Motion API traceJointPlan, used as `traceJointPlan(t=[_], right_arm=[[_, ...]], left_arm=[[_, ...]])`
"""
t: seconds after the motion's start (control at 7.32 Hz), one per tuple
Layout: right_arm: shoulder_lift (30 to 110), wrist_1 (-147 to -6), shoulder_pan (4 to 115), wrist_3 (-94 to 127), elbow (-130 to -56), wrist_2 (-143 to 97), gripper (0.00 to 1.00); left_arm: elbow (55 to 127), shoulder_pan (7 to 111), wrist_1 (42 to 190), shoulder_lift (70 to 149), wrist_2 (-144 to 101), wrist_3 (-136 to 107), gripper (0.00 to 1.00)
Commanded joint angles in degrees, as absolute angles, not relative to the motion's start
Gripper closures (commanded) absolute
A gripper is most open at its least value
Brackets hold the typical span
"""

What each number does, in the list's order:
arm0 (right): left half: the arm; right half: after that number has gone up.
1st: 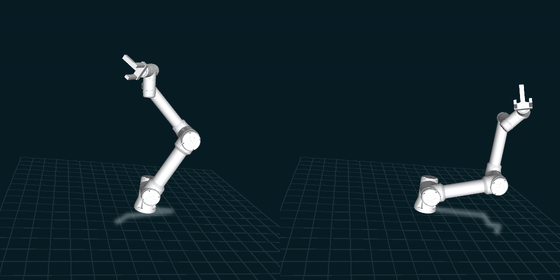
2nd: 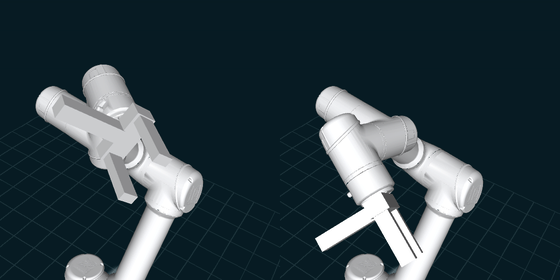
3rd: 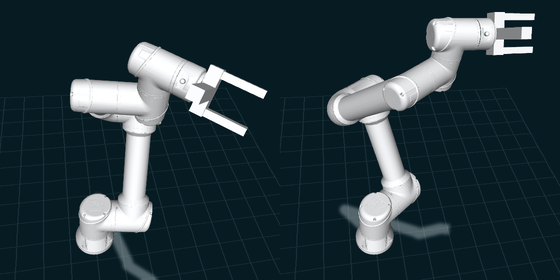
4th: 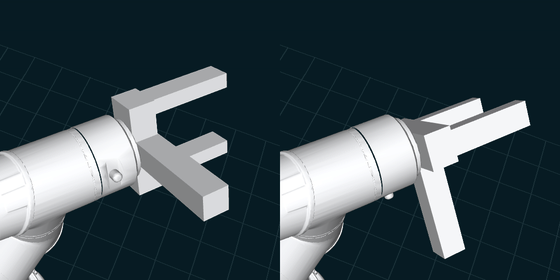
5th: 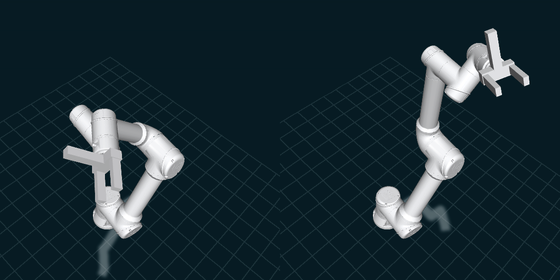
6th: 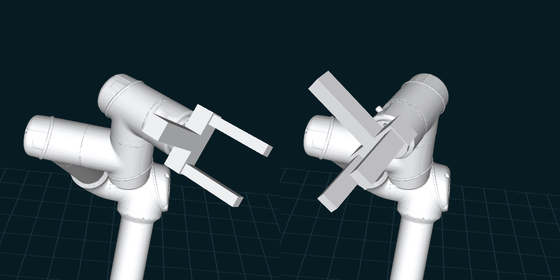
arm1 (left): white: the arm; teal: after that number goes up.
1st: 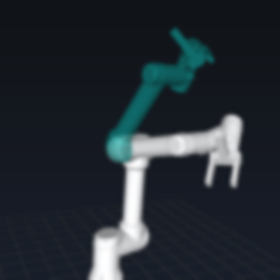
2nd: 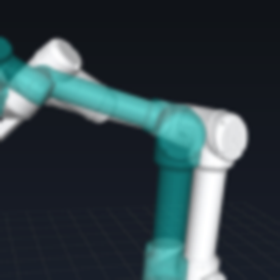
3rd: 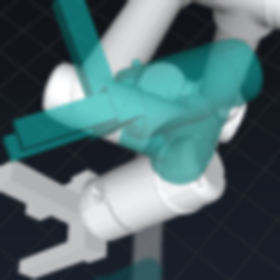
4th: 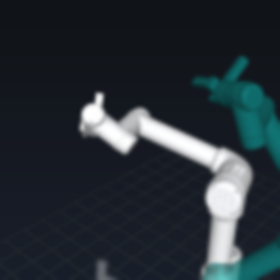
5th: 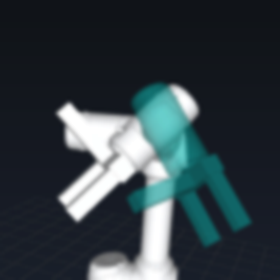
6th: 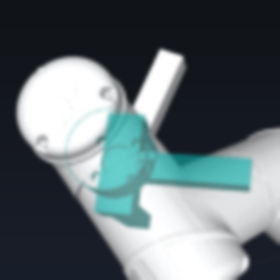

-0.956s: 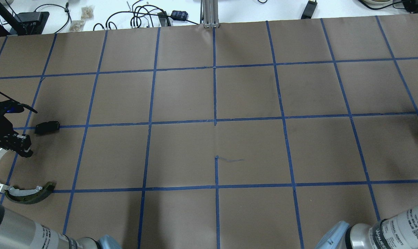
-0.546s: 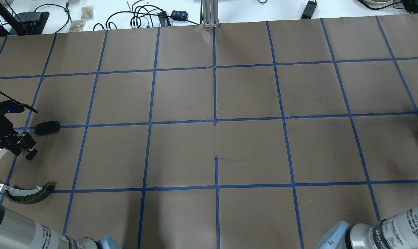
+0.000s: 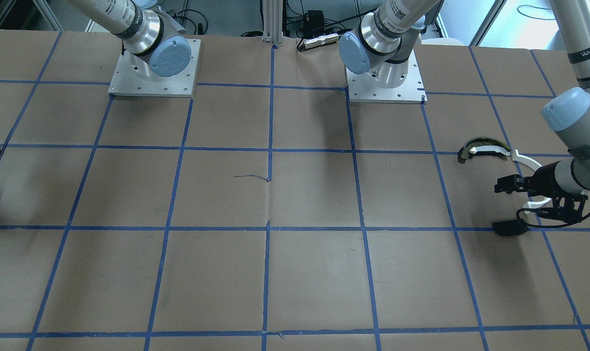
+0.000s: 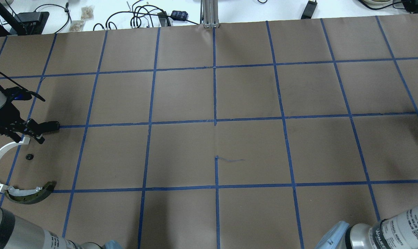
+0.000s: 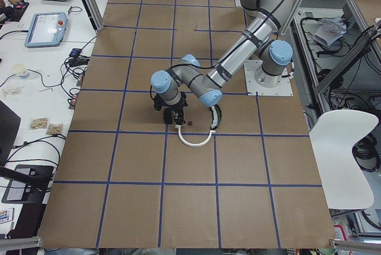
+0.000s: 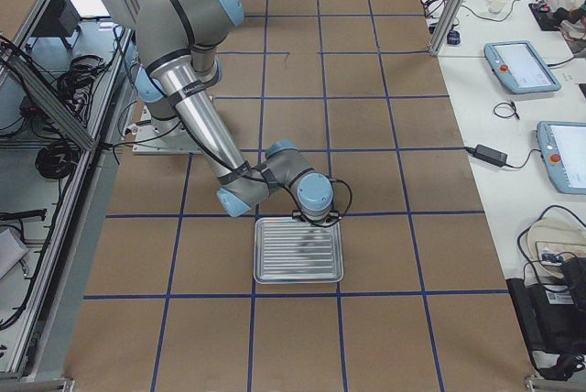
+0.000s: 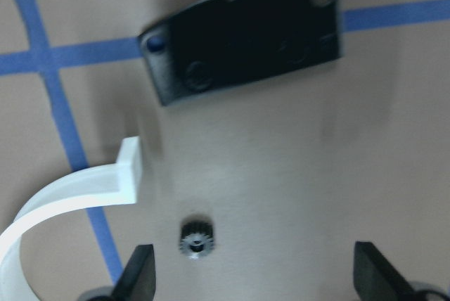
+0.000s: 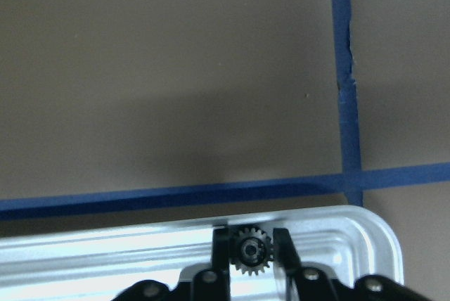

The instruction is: Place bearing gear from tray to pile

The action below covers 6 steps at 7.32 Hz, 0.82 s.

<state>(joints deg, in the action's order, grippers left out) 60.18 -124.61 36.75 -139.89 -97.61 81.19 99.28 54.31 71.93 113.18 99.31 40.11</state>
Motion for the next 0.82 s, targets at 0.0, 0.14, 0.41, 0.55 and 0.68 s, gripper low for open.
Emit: traceJointPlan(t=[0.0, 0.14, 0.41, 0.55, 0.68], right_arm=[[62.9, -123.2, 37.3, -137.1, -94.6, 81.6, 0.72], [64.8, -119.6, 37.9, -133.6, -94.0, 81.7, 0.72], [76.2, -108.1, 46.0, -120.7, -94.0, 82.6, 0.72], [79.7, -104.2, 51.5, -111.4, -94.4, 84.2, 0.72], [81.9, -100.1, 56.8, -102.0, -94.3, 84.2, 0.72]], left_arm=[[98.5, 59.6, 74.0, 109.9, 98.6, 34.7, 0.00], [98.5, 61.1, 74.0, 108.2, 98.1, 34.5, 0.00], [98.5, 65.1, 74.0, 105.8, 98.0, 30.4, 0.00], [98.5, 66.7, 74.0, 105.2, 95.6, 29.3, 0.00], [98.5, 68.4, 74.0, 104.8, 94.5, 25.7, 0.00]])
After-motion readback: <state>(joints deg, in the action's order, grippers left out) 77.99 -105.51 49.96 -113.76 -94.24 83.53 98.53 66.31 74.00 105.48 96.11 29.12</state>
